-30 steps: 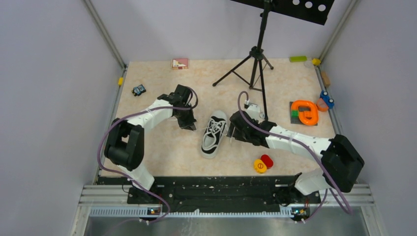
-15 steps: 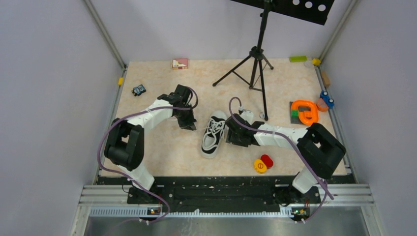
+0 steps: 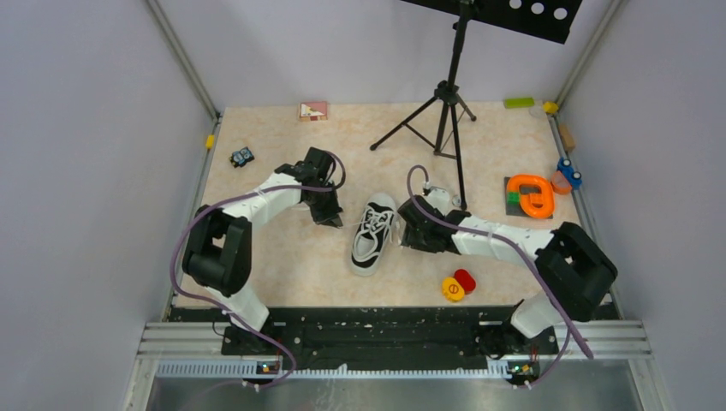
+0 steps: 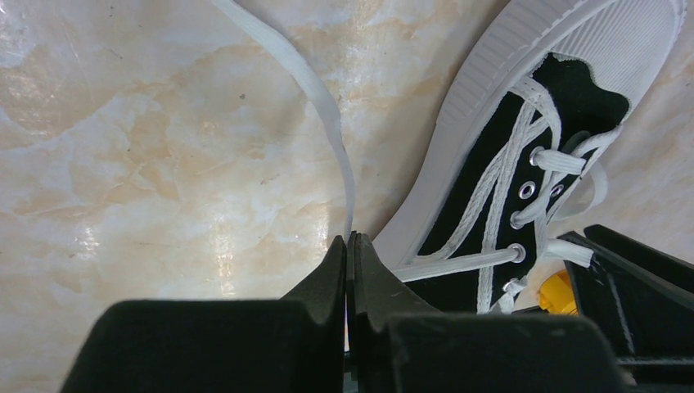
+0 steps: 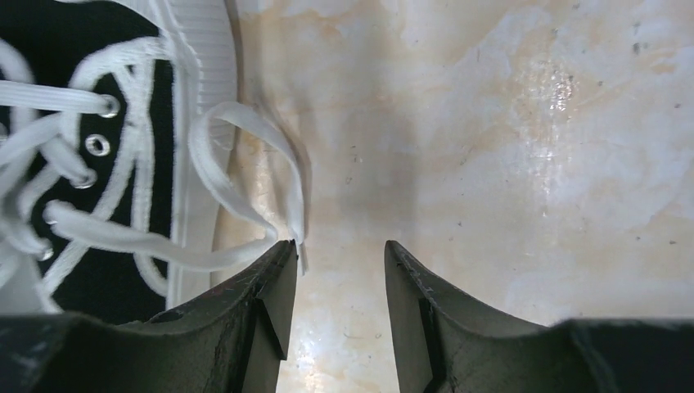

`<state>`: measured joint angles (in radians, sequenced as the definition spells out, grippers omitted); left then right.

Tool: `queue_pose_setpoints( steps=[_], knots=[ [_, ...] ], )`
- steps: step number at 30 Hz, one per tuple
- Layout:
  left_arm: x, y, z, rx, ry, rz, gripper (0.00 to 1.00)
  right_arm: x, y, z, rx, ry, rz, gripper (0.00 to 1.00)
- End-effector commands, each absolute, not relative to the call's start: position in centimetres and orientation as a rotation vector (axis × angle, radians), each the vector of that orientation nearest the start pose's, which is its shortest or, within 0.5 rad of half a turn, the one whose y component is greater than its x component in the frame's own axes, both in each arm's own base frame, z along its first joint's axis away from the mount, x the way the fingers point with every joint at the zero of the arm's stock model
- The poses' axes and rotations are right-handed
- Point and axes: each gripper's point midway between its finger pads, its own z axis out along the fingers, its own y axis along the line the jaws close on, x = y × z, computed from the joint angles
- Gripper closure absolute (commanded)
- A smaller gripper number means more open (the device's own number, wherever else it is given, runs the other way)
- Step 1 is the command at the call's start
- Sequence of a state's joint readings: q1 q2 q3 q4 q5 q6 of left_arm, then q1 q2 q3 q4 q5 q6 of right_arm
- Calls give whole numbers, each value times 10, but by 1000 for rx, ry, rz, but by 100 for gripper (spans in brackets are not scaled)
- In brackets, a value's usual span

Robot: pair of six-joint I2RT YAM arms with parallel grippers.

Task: Tie the shoes
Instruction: Cross the shoelace with the shoelace.

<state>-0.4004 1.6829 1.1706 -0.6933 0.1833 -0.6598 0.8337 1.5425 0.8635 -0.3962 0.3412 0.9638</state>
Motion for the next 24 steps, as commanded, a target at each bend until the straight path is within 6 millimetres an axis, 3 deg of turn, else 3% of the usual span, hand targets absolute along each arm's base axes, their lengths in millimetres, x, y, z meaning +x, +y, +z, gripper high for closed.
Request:
queue_pose_setpoints(
  steps=[1,8,14,24],
  knots=[
    [305,-189,72,-312,2843,-512,100,255,219,68,300,2460,227,54],
    [305,-190,78,-292,2826,-529,100,252,215,76,366,2423,278,54],
    [309,-189,82,-291,2812,-516,100,245,228,54,325,2504,311,54],
    [307,-192,81,-289,2818,-542,100,244,258,35,159,2567,320,55]
  ],
)
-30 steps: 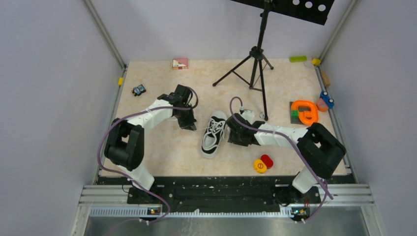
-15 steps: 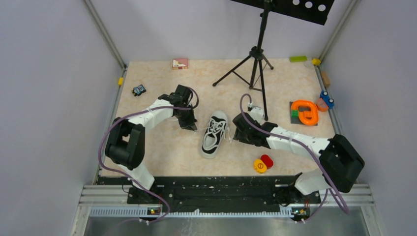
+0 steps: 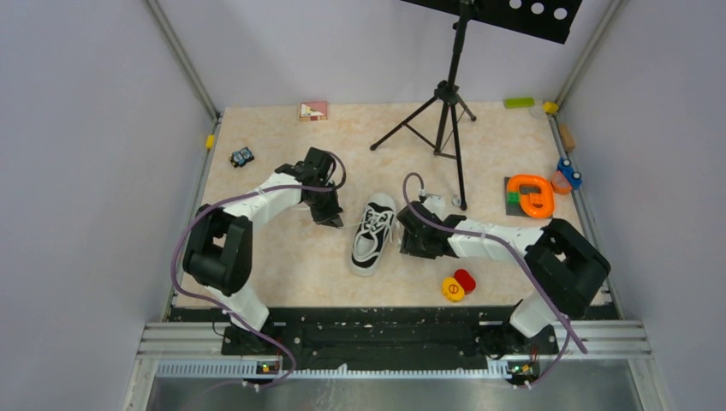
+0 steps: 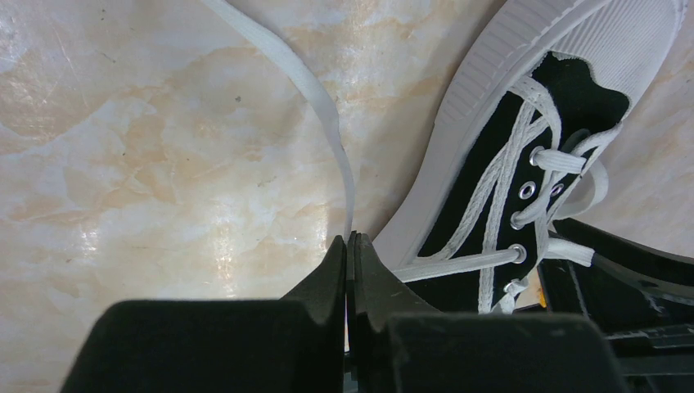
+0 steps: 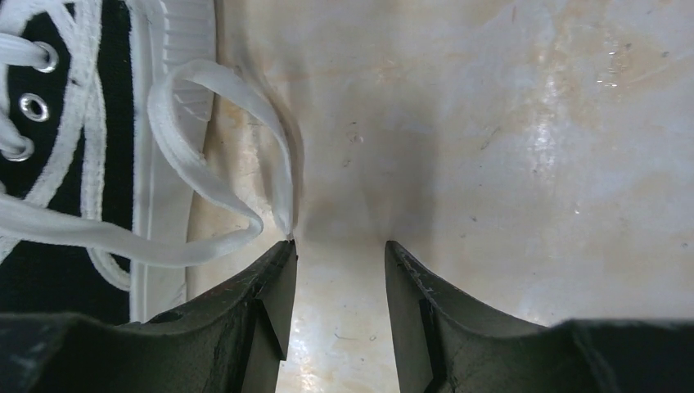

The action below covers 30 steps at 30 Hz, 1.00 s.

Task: Tie the shoes
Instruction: Cross the shoelace with the shoelace.

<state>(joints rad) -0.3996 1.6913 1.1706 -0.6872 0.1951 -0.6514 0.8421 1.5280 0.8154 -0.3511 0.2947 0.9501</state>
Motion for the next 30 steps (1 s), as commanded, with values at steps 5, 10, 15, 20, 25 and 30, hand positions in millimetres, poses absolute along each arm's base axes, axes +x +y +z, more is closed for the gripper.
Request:
queue_pose_setpoints(
  steps=[5,10,15,20,25,30],
  knots=[
    [305,-191,81,-285,2820,-543,100,244,265,26,112,2592,295,54],
    [305,-192,80,-287,2821,-549,100,248,264,27,100,2578,259,54],
    [305,-192,81,-294,2820,-552,100,254,257,18,58,2584,107,56],
    [305,-192,81,-294,2820,-553,100,253,249,6,43,2608,6,70],
    [304,-191,80,-300,2822,-544,100,253,232,14,93,2583,-66,100],
    [302,-196,82,-282,2820,-590,100,253,197,38,161,2505,-155,100]
  ],
)
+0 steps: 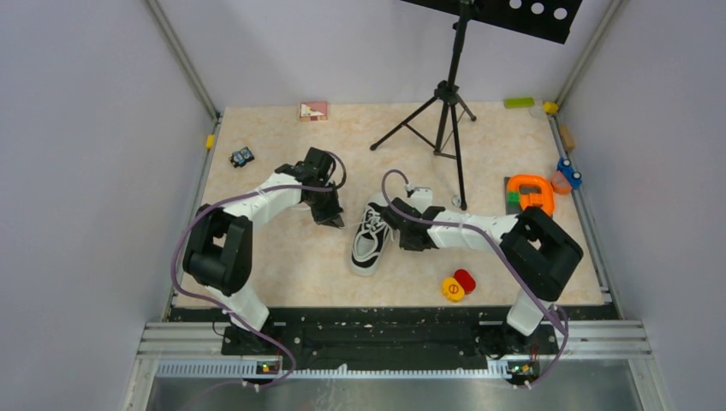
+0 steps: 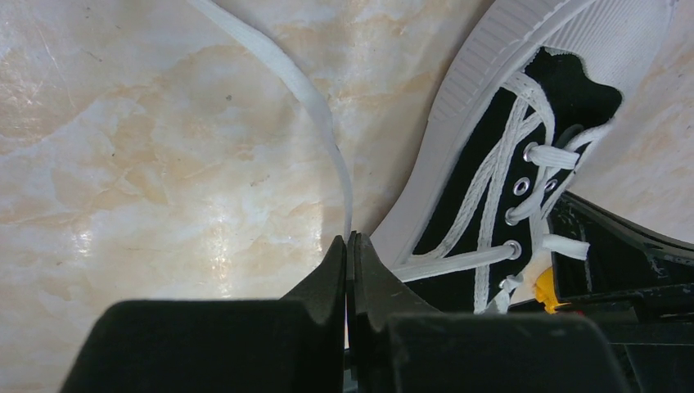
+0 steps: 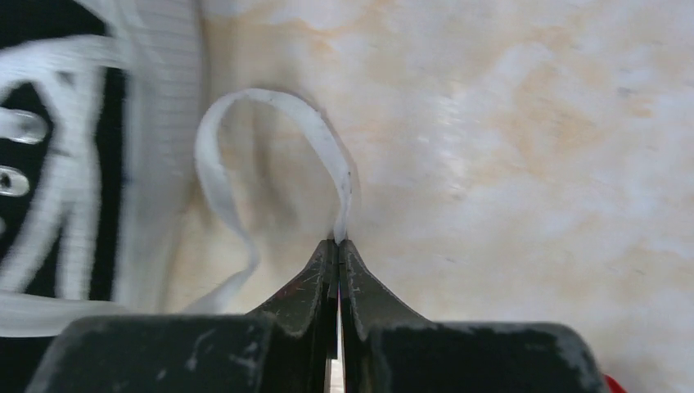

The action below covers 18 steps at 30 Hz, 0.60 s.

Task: Tie the shoes
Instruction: Cross the shoelace with the shoelace.

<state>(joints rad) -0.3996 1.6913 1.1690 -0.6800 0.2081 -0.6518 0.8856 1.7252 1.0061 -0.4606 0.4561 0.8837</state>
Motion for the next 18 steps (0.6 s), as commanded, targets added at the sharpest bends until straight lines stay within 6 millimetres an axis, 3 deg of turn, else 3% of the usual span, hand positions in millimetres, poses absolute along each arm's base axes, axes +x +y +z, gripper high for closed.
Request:
queue_pose_setpoints(
  steps=[1,3,4,5,8,13,18],
  knots=[
    [302,-197,84,-271,2824,-597,100,253,190,44,181,2486,-166,100],
    [301,-191,88,-257,2823,-555,88,255,175,57,212,2443,-189,100],
    [302,-184,90,-256,2813,-500,72,256,167,63,232,2426,-198,100],
    [302,-174,94,-264,2799,-439,62,256,160,70,253,2409,-202,100],
    [310,-148,105,-340,2732,-335,48,260,141,90,317,2352,-193,100],
    [320,-116,108,-514,2686,-300,45,266,116,110,398,2291,-177,100],
    [325,-93,88,-695,2706,-243,46,265,103,116,434,2273,-183,100]
  ],
)
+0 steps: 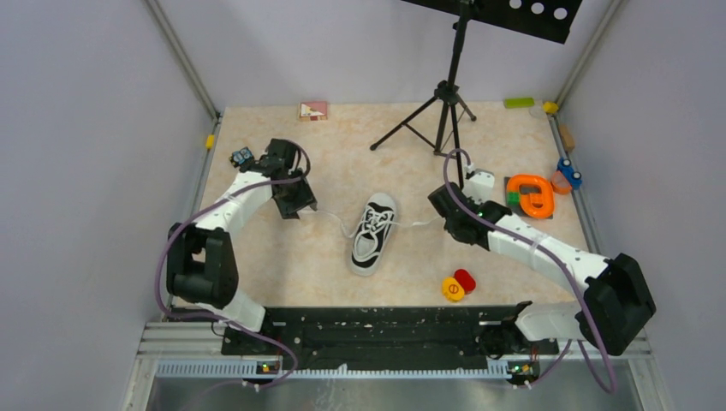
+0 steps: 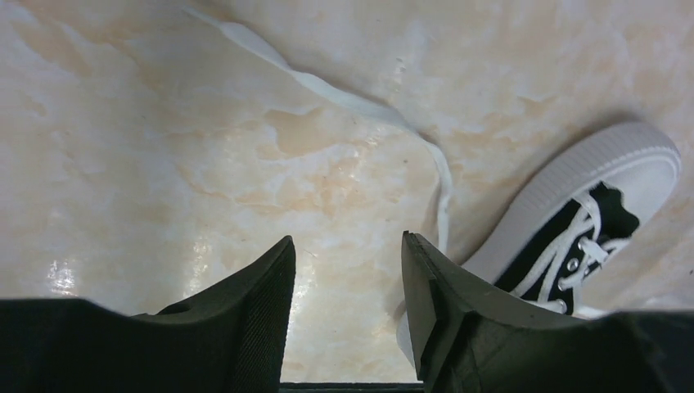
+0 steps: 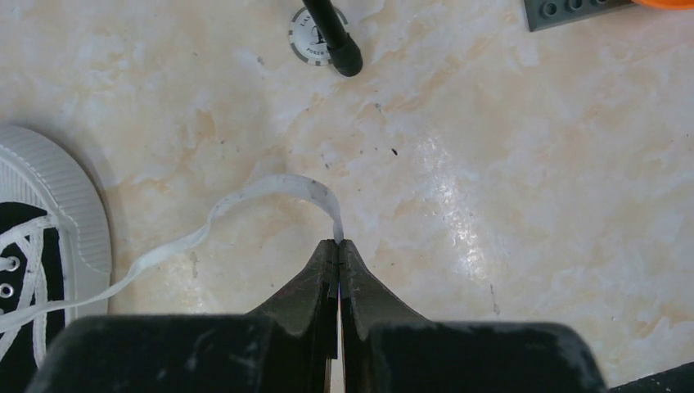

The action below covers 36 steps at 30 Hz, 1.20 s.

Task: Tie the shoes
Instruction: Cross the shoelace with the shoelace.

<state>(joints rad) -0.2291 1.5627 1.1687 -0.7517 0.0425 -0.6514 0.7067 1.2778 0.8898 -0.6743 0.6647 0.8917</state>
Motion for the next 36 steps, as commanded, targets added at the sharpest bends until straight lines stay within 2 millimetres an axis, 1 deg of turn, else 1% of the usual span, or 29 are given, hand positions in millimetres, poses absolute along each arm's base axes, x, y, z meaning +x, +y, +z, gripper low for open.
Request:
queue_pose_setpoints(
  steps=[1,2,3,5,7,10,12,16,19,20,21,22,23,24,25,26,28,30,31,33,36],
  knots=[
    [327,-92,84,-713,2711,-239,46,265,101,117,438,2273,-181,100],
    [329,-93,81,-727,2714,-243,45,264,100,116,441,2275,-178,100],
    [330,-96,78,-745,2717,-255,41,264,100,115,443,2277,-172,100],
    [334,-101,72,-801,2714,-289,28,262,100,113,441,2283,-164,100],
    [339,-104,67,-868,2689,-310,20,261,100,112,449,2285,-155,100],
    [345,-109,57,-967,2644,-352,22,260,102,110,456,2289,-136,100],
    [346,-109,51,-1027,2620,-353,23,259,104,110,456,2292,-125,100],
    [353,-109,43,-1098,2552,-371,22,259,105,110,455,2293,-108,100],
    [361,-109,31,-1135,2547,-350,23,258,106,109,453,2296,-100,100],
    [361,-109,25,-1146,2559,-336,24,258,106,109,455,2298,-100,100],
    [361,-109,19,-1157,2575,-320,28,257,106,109,458,2298,-97,100],
    [362,-104,16,-1167,2564,-278,35,257,106,110,461,2298,-95,100],
    [363,-103,15,-1168,2562,-270,45,256,105,111,464,2296,-92,100],
    [366,-102,16,-1158,2556,-267,65,256,105,113,467,2290,-86,100],
    [369,-101,20,-1144,2547,-265,83,255,104,115,467,2286,-82,100],
    [373,-100,27,-1116,2541,-263,98,255,104,117,466,2280,-76,100],
    [381,-100,46,-1035,2535,-272,100,256,105,125,460,2268,-62,100],
    [391,-103,73,-927,2515,-308,100,258,106,134,455,2256,-48,100],
    [393,-104,85,-876,2507,-329,100,260,108,141,454,2246,-32,100],
    [392,-109,111,-764,2493,-379,100,265,112,156,446,2221,7,100],
    [383,-119,146,-610,2469,-484,100,274,123,185,416,2169,92,100]
  ],
)
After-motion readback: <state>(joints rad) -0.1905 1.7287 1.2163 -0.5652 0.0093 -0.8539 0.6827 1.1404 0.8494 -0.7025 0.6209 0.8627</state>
